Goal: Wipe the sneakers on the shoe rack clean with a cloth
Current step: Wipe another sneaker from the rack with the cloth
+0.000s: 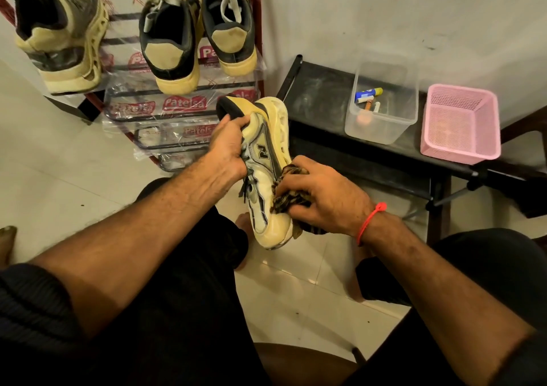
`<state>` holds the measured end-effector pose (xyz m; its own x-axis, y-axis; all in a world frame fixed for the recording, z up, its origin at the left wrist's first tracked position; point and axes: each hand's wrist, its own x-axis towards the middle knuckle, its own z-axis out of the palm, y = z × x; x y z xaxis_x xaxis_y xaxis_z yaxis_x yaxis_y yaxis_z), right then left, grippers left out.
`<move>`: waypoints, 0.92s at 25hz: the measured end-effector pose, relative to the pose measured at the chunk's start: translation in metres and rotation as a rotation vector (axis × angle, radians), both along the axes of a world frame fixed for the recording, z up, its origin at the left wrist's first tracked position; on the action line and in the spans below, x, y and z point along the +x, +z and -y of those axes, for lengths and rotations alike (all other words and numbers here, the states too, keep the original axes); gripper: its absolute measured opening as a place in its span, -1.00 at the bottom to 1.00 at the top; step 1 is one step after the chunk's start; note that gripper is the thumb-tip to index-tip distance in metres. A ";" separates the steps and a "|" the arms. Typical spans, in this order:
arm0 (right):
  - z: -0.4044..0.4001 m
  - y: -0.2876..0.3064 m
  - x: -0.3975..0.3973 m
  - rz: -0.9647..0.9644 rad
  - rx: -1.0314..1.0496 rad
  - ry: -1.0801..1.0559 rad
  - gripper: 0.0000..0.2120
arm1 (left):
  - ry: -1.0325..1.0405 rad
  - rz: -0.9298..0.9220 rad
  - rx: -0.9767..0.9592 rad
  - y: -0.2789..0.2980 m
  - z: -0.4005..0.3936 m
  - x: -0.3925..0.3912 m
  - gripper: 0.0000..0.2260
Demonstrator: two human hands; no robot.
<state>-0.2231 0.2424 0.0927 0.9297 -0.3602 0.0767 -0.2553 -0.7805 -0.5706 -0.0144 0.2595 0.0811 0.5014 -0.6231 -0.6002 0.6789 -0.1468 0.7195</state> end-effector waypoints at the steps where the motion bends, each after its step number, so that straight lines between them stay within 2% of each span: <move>1: 0.000 -0.001 0.001 -0.002 -0.017 0.006 -0.71 | -0.005 -0.017 -0.003 0.001 -0.001 0.000 -0.80; 3: 0.008 0.002 0.011 0.067 -0.019 -0.097 -0.72 | -0.053 -0.008 -0.002 0.004 -0.001 -0.009 -0.87; 6: 0.015 0.008 0.023 0.176 -0.009 -0.220 -0.73 | -0.074 -0.006 -0.007 0.004 0.002 -0.020 -0.85; 10: -0.018 0.001 0.015 -0.054 -0.110 0.038 -0.70 | 0.000 0.073 0.044 -0.003 0.002 -0.015 -0.81; 11: -0.016 0.000 0.017 -0.063 -0.135 0.023 -0.69 | 0.004 0.085 0.056 -0.005 0.003 -0.015 -0.79; 15: 0.013 0.009 0.029 0.137 -0.053 -0.236 -0.68 | -0.060 0.078 0.094 0.002 0.003 -0.026 -0.75; 17: 0.004 0.006 0.021 0.120 -0.066 -0.130 -0.70 | -0.076 0.080 0.113 0.003 0.002 -0.026 -0.79; 19: -0.018 0.001 0.015 0.022 -0.125 0.041 -0.70 | -0.053 0.102 0.105 0.000 0.002 -0.025 -0.78; 21: -0.019 -0.002 0.019 0.023 -0.145 0.005 -0.69 | -0.032 0.127 0.081 -0.002 0.004 -0.025 -0.75; 23: -0.009 -0.002 0.027 0.123 -0.112 -0.102 -0.70 | -0.046 0.139 0.046 0.003 0.007 -0.026 -0.77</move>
<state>-0.1961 0.2516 0.0911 0.8699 -0.4351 0.2324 -0.2700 -0.8143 -0.5137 -0.0404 0.2524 0.0841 0.5538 -0.6203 -0.5555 0.5647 -0.2105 0.7980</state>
